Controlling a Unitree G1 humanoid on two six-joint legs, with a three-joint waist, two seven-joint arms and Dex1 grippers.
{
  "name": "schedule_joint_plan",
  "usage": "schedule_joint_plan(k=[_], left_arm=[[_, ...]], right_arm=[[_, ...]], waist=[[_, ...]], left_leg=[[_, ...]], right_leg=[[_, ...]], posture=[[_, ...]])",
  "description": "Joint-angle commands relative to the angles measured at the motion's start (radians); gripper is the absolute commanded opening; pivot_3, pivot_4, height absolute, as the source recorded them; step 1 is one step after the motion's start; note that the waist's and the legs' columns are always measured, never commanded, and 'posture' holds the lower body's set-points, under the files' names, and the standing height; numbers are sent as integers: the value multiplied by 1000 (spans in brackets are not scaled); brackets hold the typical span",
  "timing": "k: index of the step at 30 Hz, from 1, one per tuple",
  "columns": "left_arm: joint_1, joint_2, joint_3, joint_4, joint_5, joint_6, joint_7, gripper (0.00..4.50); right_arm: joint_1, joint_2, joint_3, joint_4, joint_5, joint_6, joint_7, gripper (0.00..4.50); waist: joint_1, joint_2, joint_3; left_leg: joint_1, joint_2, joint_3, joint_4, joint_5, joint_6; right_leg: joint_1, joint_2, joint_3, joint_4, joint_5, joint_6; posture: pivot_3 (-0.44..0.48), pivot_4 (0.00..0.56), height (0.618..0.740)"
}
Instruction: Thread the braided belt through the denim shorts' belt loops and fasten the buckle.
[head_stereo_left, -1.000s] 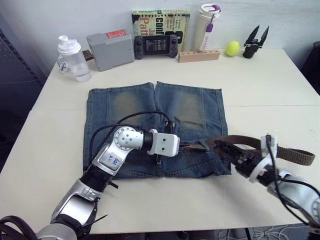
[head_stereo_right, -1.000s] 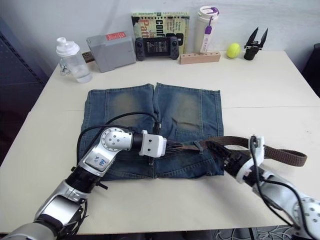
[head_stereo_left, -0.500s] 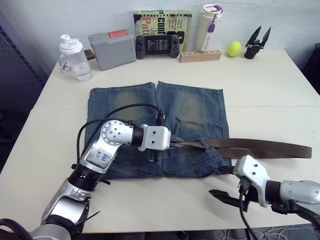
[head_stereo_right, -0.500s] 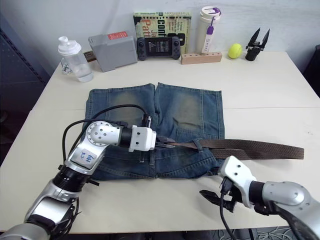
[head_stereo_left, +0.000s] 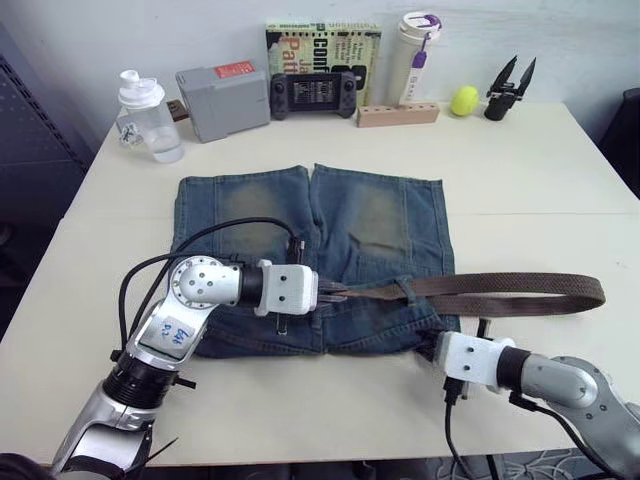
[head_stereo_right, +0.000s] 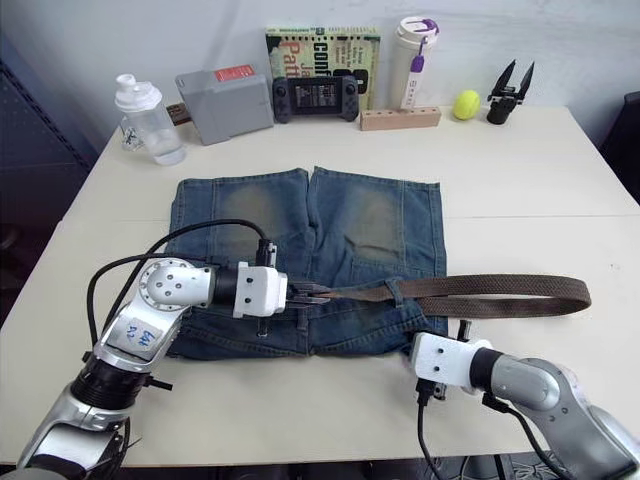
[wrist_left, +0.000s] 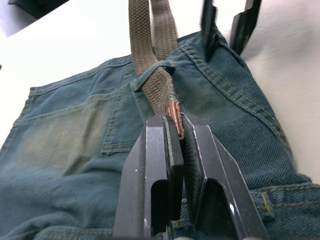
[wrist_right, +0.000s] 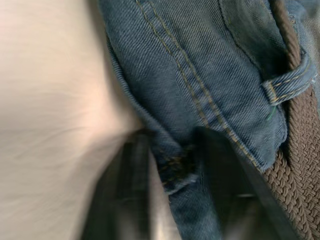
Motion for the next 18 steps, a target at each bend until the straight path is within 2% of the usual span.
schedule_joint_plan(k=[1, 10, 18], left_arm=[[11, 4, 9, -41, 12, -33, 23, 0], [10, -4, -8, -28, 52, -92, 46, 0], [22, -20, -12, -15, 74, -179, 74, 0]], right_arm=[[-22, 18, -39, 110, -69, 38, -42, 37], [-18, -66, -178, 333, -99, -22, -57, 37], [-47, -74, -190, 425, -110, -83, -50, 37]], waist=[[0, 0, 0], [5, 0, 0], [33, 0, 0]], left_leg=[[0, 0, 0, 0, 0, 0], [0, 0, 0, 1, 0, 0], [-1, 1, 0, 6, -1, 1]], right_leg=[[0, 0, 0, 0, 0, 0], [1, -1, 0, 0, 0, 0], [6, -2, -3, -1, 1, 1]], posture=[[0, 150, 722], [0, 150, 722], [0, 150, 722]])
